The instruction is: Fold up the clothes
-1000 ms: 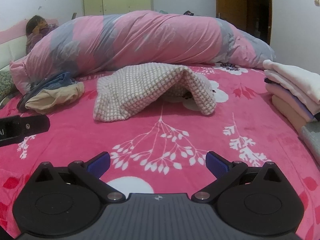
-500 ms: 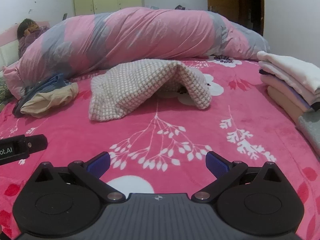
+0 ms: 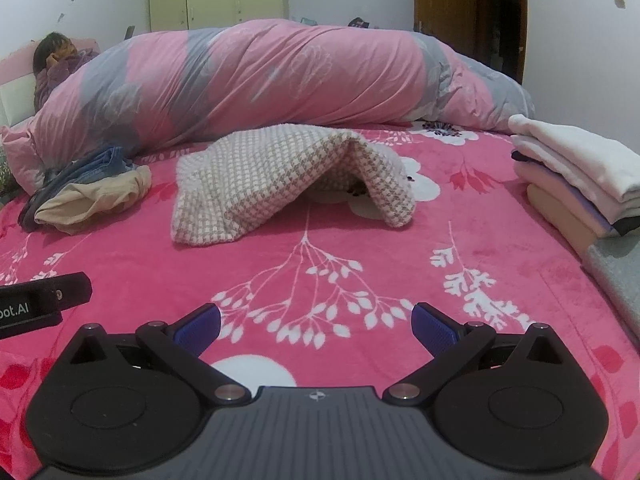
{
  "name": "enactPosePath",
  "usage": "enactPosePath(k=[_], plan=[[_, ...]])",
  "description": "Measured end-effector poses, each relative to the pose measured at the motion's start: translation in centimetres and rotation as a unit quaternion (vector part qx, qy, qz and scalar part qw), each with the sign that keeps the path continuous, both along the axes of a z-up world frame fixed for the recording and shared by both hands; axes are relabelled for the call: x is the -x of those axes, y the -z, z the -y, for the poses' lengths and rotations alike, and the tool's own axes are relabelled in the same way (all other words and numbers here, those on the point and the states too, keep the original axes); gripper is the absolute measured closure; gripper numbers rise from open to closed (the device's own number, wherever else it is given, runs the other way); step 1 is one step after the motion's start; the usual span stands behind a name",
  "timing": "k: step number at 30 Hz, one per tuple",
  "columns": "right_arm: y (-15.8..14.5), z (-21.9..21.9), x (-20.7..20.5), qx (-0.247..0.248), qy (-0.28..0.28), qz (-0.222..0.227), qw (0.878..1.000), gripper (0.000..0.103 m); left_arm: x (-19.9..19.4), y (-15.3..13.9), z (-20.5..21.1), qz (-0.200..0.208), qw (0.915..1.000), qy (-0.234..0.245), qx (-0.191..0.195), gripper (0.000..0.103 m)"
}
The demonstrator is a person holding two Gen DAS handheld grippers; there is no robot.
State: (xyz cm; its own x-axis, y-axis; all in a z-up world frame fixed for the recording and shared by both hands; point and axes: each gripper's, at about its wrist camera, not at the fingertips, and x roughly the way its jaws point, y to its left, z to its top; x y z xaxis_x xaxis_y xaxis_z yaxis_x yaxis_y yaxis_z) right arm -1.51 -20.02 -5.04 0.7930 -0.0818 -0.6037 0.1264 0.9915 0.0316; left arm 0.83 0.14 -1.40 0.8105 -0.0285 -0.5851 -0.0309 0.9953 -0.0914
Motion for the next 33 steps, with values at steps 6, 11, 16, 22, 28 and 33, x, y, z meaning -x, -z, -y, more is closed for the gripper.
enactPosePath(k=[6, 11, 16, 22, 28, 33], plan=[[0.0, -0.1, 0.1, 0.002, -0.001, 0.002, 1.000, 0.000, -0.1, 0.2, 0.1, -0.002, 1.0000, 0.004, 0.001, 0.000], [0.0, 0.0, -0.1, 0.002, -0.002, 0.000, 1.000, 0.000, -0.1, 0.3, 0.1, -0.005, 1.0000, 0.005, 0.003, 0.000], [0.0, 0.0, -0.2, 0.002, -0.004, 0.001, 1.000, 0.000, -0.2, 0.3, 0.2, -0.006, 0.9999, 0.007, 0.005, 0.000], [0.0, 0.0, -0.3, 0.003, -0.006, 0.001, 1.000, 0.000, -0.3, 0.5, 0.1, -0.009, 0.9999, 0.007, 0.006, 0.000], [-0.2, -0.1, -0.8, 0.006, -0.008, 0.002, 1.000, 0.000, -0.5, 0.6, 0.1, -0.011, 0.9999, 0.009, 0.005, 0.000], [-0.2, -0.4, -1.5, 0.007, -0.010, 0.002, 1.000, 0.000, -1.0, 0.6, 0.0, -0.011, 0.9999, 0.009, 0.005, 0.000]])
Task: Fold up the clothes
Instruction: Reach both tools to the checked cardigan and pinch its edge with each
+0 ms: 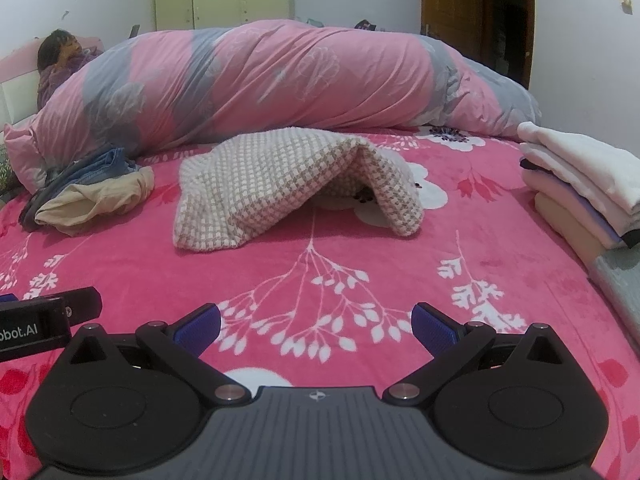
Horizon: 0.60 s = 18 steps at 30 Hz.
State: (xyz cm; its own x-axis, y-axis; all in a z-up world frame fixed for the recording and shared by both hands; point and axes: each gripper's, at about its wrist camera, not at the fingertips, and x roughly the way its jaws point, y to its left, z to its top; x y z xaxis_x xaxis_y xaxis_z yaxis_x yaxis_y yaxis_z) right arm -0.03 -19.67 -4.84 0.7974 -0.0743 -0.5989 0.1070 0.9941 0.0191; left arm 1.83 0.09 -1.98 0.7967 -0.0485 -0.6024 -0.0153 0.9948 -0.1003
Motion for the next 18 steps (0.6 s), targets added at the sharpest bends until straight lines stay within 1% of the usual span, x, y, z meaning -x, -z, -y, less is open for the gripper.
enactPosePath(k=[7, 12, 15, 18], plan=[[0.2, 0.3, -1.1, -0.004, -0.004, 0.005, 1.000, 0.000, -1.2, 0.4, -0.2, 0.002, 1.0000, -0.004, 0.002, 0.000], [1.0, 1.5, -1.9, -0.021, -0.012, 0.027, 0.999, 0.000, -2.8, 1.1, -0.7, 0.006, 0.9997, 0.009, 0.023, 0.000], [1.4, 2.9, -2.3, -0.037, -0.017, 0.061, 0.997, 0.000, -4.6, 1.6, -1.0, 0.011, 0.9993, 0.011, 0.035, 0.000], [1.2, 4.5, -3.2, -0.044, -0.021, 0.106, 0.993, 0.000, -6.9, 1.8, -1.3, 0.029, 0.9986, 0.005, 0.044, 0.000]])
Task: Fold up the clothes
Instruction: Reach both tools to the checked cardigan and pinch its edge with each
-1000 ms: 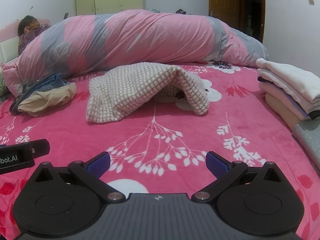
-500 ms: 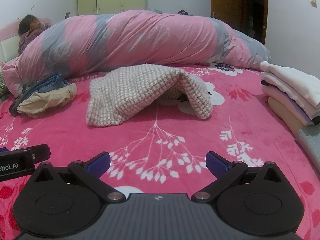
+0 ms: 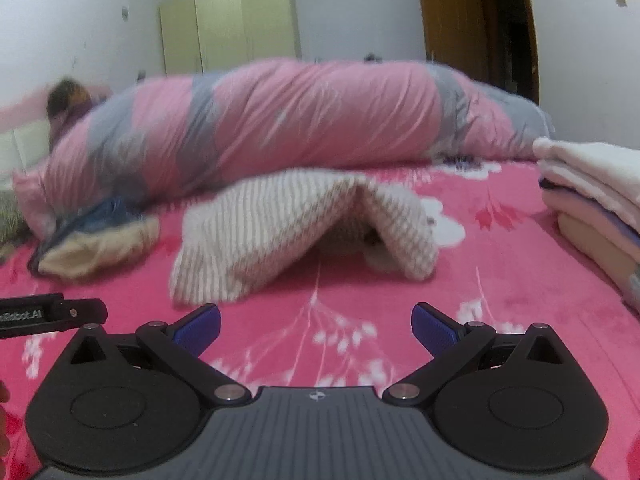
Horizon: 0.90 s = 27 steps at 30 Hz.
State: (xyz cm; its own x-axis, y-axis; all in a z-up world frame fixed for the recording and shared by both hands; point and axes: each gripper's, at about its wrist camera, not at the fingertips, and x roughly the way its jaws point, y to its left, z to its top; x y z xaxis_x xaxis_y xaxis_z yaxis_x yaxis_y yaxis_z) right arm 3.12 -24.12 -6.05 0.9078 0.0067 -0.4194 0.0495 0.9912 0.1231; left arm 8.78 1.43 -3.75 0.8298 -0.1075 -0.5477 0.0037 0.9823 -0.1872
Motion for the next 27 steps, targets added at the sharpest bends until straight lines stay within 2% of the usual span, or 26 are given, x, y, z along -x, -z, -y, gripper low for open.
enactPosePath(k=[4, 8, 11, 13, 15, 16, 17, 18, 19, 20, 21, 22, 23, 24, 27], plan=[[-1.4, 2.0, -3.1, 0.019, -0.003, 0.062, 0.998, 0.000, -4.4, 0.0, -0.3, 0.026, 0.9992, -0.001, 0.030, 0.000], [-2.9, 3.5, -9.0, 0.017, -0.012, 0.095, 0.995, 0.000, -9.8, 0.9, 0.5, 0.021, 0.9983, 0.005, 0.055, 0.004], [-3.0, 3.2, -14.3, 0.013, -0.044, 0.085, 0.995, 0.000, -13.9, 2.5, 1.9, -0.002, 0.9990, 0.013, 0.043, 0.022], [-2.3, 2.5, -17.9, 0.027, -0.060, 0.074, 0.995, 0.000, -15.9, 3.6, 2.6, -0.020, 0.9992, 0.008, 0.033, 0.048], [-1.2, 1.5, -20.9, 0.047, -0.081, 0.049, 0.994, 0.003, -17.3, 4.7, 3.2, -0.031, 0.9990, 0.005, 0.030, 0.055], [-0.4, 1.1, -22.3, 0.063, -0.083, 0.028, 0.994, 0.005, -17.8, 5.1, 3.5, -0.039, 0.9989, 0.004, 0.026, 0.068], [0.5, 0.7, -23.6, 0.081, -0.083, 0.006, 0.993, 0.012, -18.1, 5.5, 3.7, -0.044, 0.9988, 0.001, 0.021, 0.073], [1.3, 0.2, -24.9, 0.098, -0.083, -0.016, 0.992, 0.031, -18.3, 5.8, 4.0, -0.047, 0.9988, -0.004, 0.014, 0.082], [1.9, -0.2, -25.4, 0.109, -0.081, -0.031, 0.990, 0.034, -18.4, 6.1, 4.1, -0.051, 0.9987, -0.007, 0.008, 0.090], [2.1, -0.2, -25.2, 0.104, -0.079, -0.032, 0.991, 0.040, -18.3, 6.3, 4.1, -0.054, 0.9985, -0.006, 0.006, 0.092], [2.3, 0.0, -25.0, 0.097, -0.078, -0.031, 0.992, 0.052, -18.2, 6.3, 4.1, -0.054, 0.9985, -0.003, 0.005, 0.093], [2.1, 0.2, -24.6, 0.088, -0.075, -0.032, 0.993, 0.059, -17.9, 6.2, 4.2, -0.051, 0.9987, -0.002, -0.001, 0.094], [1.8, 0.5, -24.1, 0.079, -0.072, -0.033, 0.994, 0.075, -17.6, 6.0, 4.3, -0.048, 0.9989, 0.000, -0.004, 0.094], [1.5, 0.8, -23.7, 0.070, -0.068, -0.034, 0.995, 0.086, -17.3, 5.8, 4.2, -0.045, 0.9990, 0.002, -0.001, 0.095], [0.9, 2.3, -23.1, 0.031, -0.072, -0.049, 0.996, 0.095, -16.3, 5.3, 4.1, -0.043, 0.9990, 0.007, 0.011, 0.095]])
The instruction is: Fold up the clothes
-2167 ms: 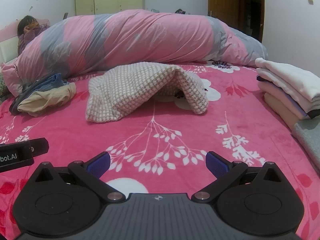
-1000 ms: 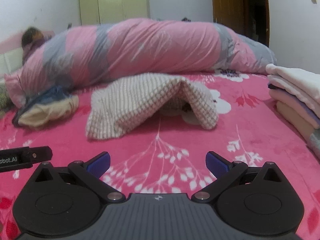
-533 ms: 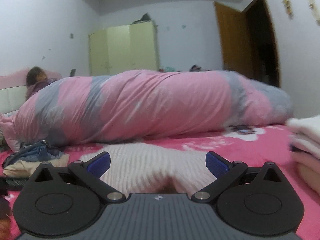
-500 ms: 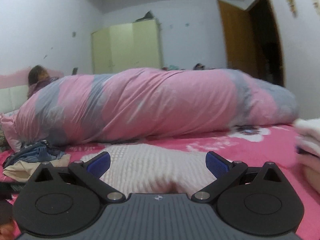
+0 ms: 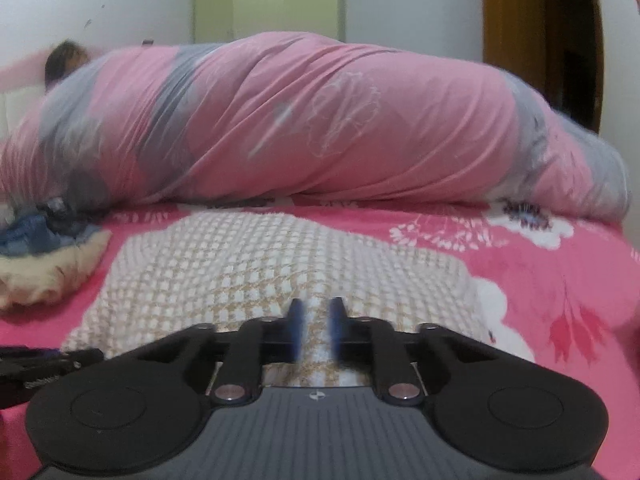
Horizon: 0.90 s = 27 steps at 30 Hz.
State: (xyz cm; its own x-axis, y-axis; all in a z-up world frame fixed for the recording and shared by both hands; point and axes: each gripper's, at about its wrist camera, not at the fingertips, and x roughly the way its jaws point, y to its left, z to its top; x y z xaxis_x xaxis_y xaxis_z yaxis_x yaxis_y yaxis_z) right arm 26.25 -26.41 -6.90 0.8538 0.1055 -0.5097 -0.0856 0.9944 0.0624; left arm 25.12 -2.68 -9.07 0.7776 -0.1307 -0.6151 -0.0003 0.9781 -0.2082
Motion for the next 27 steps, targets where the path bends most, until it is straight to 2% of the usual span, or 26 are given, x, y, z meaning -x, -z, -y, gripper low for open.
enactPosePath(k=[5, 8, 9, 12, 13, 16, 17, 18, 19, 20, 21, 22, 23, 24, 25, 27], plan=[[0.1, 0.7, 2.1, -0.020, -0.016, -0.026, 0.999, 0.098, 1.7, -0.5, -0.7, 0.003, 0.9999, 0.008, 0.013, 0.095], [1.1, -0.1, 4.5, -0.014, -0.036, -0.044, 0.998, 0.100, 1.8, 0.0, -1.4, -0.008, 0.9997, 0.012, 0.021, 0.093], [1.3, -0.3, 5.3, -0.011, -0.040, -0.047, 0.998, 0.100, 1.7, 0.2, -1.7, -0.011, 0.9996, 0.013, 0.024, 0.089], [1.7, -0.4, 6.7, -0.011, -0.048, -0.052, 0.997, 0.101, 0.6, 0.7, -2.0, -0.014, 0.9994, 0.013, 0.028, 0.065], [1.6, -0.3, 6.8, -0.013, -0.048, -0.052, 0.997, 0.101, 0.1, 1.0, -1.9, -0.019, 0.9994, 0.013, 0.026, 0.063], [0.3, 0.4, 6.3, -0.025, -0.043, -0.036, 0.998, 0.100, -1.3, 1.7, -1.5, -0.032, 0.9990, 0.017, 0.027, 0.066], [-0.1, 0.6, 5.8, -0.029, -0.040, -0.030, 0.998, 0.099, -1.7, 1.9, -1.4, -0.032, 0.9990, 0.014, 0.029, 0.070], [-0.5, 0.7, 5.3, -0.033, -0.036, -0.024, 0.999, 0.096, -2.0, 2.2, -1.3, -0.032, 0.9989, 0.011, 0.031, 0.080], [-0.8, 0.8, 4.6, -0.036, -0.033, -0.020, 0.999, 0.092, -2.2, 2.4, -1.2, -0.031, 0.9989, 0.008, 0.033, 0.086], [-1.1, 0.9, 3.9, -0.039, -0.031, -0.017, 0.999, 0.068, -2.3, 2.4, -1.1, -0.027, 0.9991, 0.004, 0.034, 0.089], [-1.1, 1.0, 2.9, -0.045, -0.026, -0.015, 0.999, 0.036, -2.1, 2.4, -1.0, -0.019, 0.9992, 0.001, 0.035, 0.093], [-0.8, 0.9, 1.8, -0.050, -0.029, -0.022, 0.998, 0.026, -2.0, 2.4, -0.9, -0.012, 0.9992, -0.003, 0.037, 0.095], [-0.2, 0.7, 0.6, -0.056, -0.038, -0.044, 0.997, 0.028, -1.7, 2.3, -0.8, -0.003, 0.9992, -0.006, 0.039, 0.096], [0.6, 0.4, -0.5, -0.061, -0.045, -0.075, 0.994, 0.044, -1.3, 2.1, -0.9, 0.009, 0.9989, -0.006, 0.045, 0.097], [1.2, 0.0, -0.9, -0.053, -0.042, -0.090, 0.994, 0.053, -0.7, 1.7, -1.1, 0.024, 0.9981, -0.005, 0.056, 0.098], [1.6, -0.5, -0.7, -0.042, -0.034, -0.095, 0.994, 0.082, 0.7, 0.5, -1.5, 0.058, 0.9954, 0.015, 0.074, 0.098]])
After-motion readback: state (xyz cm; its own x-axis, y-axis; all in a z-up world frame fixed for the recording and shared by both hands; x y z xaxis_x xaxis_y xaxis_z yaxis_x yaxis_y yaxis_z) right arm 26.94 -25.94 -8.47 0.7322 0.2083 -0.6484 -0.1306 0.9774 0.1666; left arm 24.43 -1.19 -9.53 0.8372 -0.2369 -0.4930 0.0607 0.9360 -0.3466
